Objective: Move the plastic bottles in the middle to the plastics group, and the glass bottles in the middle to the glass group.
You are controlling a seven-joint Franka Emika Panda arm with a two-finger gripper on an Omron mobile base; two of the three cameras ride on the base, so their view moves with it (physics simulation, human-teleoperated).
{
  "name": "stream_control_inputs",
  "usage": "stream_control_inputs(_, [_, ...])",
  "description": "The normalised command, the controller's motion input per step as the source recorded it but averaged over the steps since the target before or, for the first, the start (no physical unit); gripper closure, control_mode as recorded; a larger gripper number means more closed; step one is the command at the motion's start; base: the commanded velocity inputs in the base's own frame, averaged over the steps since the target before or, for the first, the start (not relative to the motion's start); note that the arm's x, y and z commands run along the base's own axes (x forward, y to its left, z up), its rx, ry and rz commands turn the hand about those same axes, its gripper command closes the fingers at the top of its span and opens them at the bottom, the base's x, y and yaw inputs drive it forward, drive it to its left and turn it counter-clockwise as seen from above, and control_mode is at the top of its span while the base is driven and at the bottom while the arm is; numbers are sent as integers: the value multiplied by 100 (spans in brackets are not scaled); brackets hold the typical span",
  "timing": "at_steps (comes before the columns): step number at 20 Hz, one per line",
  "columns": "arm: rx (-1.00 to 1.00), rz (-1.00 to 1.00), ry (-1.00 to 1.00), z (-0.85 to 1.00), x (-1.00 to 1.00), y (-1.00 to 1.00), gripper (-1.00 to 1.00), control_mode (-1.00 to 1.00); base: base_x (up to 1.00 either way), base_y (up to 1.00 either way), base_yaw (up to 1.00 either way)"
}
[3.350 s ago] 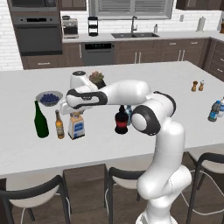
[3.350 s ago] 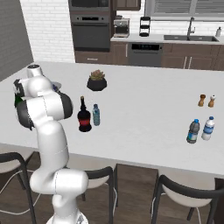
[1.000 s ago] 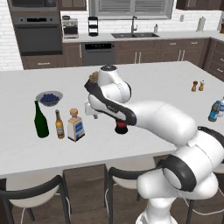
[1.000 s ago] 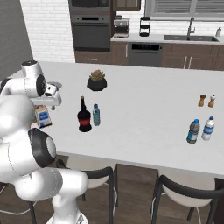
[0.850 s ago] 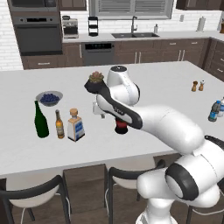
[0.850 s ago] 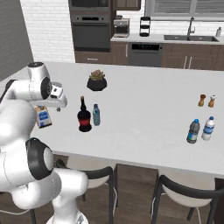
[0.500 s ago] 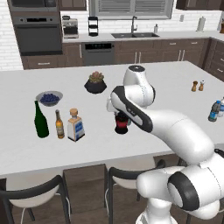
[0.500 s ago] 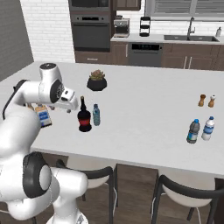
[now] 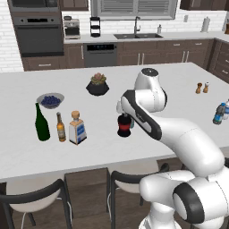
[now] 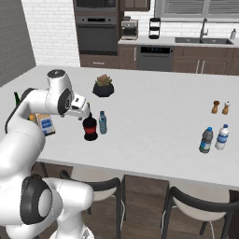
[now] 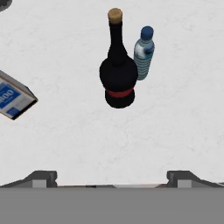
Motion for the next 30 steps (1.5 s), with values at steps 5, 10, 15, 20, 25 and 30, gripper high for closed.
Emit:
stream_control_inputs(5, [0,0,-7,0,5,-14,-100,-100,0,0,0])
stream_control_inputs(10, [0,0,0,-2,28,-2,-100,-100,0,0,0])
stream_control_inputs(15, [0,0,0,0,29,0,-100,-100,0,0,0])
stream_control_inputs(20, [0,0,0,-2,25,0,-100,-100,0,0,0])
stream_control_inputs(25, [0,0,0,-11,29,0,-100,-100,0,0,0])
stream_control_inputs(30, [0,0,0,-29,19,0,-100,-100,0,0,0])
